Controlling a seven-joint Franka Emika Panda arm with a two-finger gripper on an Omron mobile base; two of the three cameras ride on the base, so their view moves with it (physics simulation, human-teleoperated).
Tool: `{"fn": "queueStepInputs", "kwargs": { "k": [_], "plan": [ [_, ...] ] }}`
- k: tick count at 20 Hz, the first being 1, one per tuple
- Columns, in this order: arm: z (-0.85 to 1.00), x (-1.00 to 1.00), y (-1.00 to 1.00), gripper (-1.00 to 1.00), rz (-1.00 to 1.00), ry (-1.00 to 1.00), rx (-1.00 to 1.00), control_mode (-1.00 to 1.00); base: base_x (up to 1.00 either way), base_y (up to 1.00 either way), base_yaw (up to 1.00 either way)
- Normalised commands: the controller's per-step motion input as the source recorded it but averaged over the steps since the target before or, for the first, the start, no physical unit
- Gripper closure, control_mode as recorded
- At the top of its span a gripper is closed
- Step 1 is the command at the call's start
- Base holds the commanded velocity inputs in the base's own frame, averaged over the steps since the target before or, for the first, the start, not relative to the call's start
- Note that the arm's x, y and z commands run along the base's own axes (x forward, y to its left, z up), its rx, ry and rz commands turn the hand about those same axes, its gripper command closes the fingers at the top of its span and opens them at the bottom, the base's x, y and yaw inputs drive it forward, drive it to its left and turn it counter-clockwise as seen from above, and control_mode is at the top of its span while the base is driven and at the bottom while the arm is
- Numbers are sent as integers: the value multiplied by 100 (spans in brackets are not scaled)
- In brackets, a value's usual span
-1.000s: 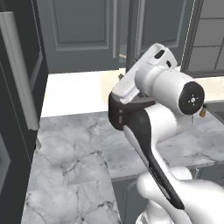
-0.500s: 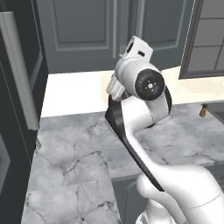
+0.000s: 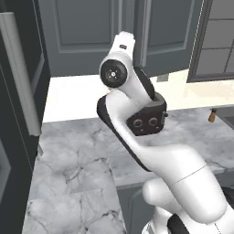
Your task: Pick the dish brush and dish brush from the cabinet and place them on the counter.
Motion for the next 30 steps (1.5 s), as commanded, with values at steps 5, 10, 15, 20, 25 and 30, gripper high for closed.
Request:
{"fn": "queueStepInputs", "kwargs": {
  "k": [5, 10, 15, 20, 25, 30],
  "plan": [
    [-8, 69, -6, -100, -18, 2, -19, -100, 0, 0, 0],
    [-10, 64, -12, -100, -17, 0, -18, -100, 0, 0, 0],
    [-9, 37, -38, -100, -17, -5, -13, -100, 0, 0, 0],
    [-10, 16, -55, -100, -13, -11, -7, -100, 0, 0, 0],
    [-6, 6, -55, -100, -15, -14, -7, -100, 0, 0, 0],
    [0, 0, -29, -100, -26, -20, -9, -100, 0, 0, 0]
  ]
}}
